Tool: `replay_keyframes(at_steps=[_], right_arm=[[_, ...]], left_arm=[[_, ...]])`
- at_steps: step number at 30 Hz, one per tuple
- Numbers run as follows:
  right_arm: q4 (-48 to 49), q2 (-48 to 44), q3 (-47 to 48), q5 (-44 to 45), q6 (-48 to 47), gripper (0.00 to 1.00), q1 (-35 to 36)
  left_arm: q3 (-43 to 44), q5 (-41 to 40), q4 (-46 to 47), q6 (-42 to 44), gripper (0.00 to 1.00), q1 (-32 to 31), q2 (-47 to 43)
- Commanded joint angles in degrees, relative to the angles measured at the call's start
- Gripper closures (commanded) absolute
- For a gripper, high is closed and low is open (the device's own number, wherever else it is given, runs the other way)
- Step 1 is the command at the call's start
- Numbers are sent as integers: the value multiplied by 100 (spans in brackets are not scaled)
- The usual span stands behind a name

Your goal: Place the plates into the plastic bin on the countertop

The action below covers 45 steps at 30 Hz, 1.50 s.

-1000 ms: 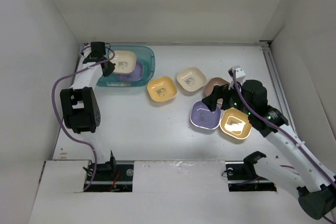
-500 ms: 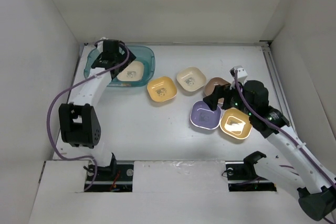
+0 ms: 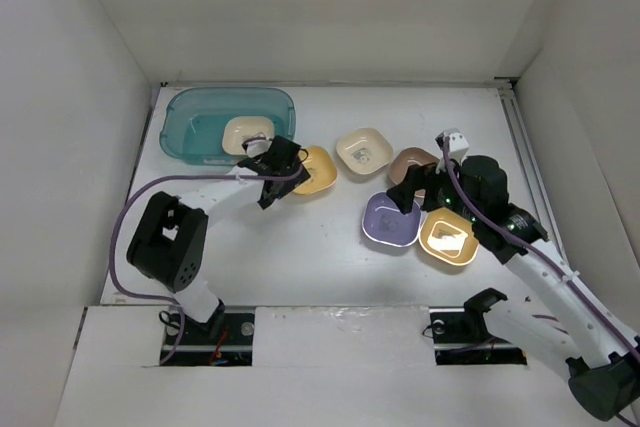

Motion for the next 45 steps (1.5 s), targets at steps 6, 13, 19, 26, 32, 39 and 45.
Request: replay_keyframes(at_steps=[6, 13, 19, 26, 32, 39, 45], right_arm=[[357, -44, -95, -166, -19, 0, -9], [410, -96, -148, -166, -19, 0, -9], [410, -44, -148, -166, -19, 0, -61], [524, -44, -200, -271, -19, 0, -61], [638, 8, -200, -447, -19, 0, -61], [744, 62, -200, -500, 43, 0, -61], [744, 9, -261, -658, 43, 0, -114]], left_arm=[[-229, -427, 807, -586, 8, 31, 421], [-177, -558, 404, -971, 73, -162, 756], [-563, -1480, -804, -1718, 100, -847, -386], [-836, -1755, -1024, -1151, 100, -1138, -1854], [-64, -461, -267, 738, 100, 323, -2138], [2120, 1812, 448, 2883, 100, 2008, -232], [4173, 1523, -1108, 3738, 100, 2465, 1641]])
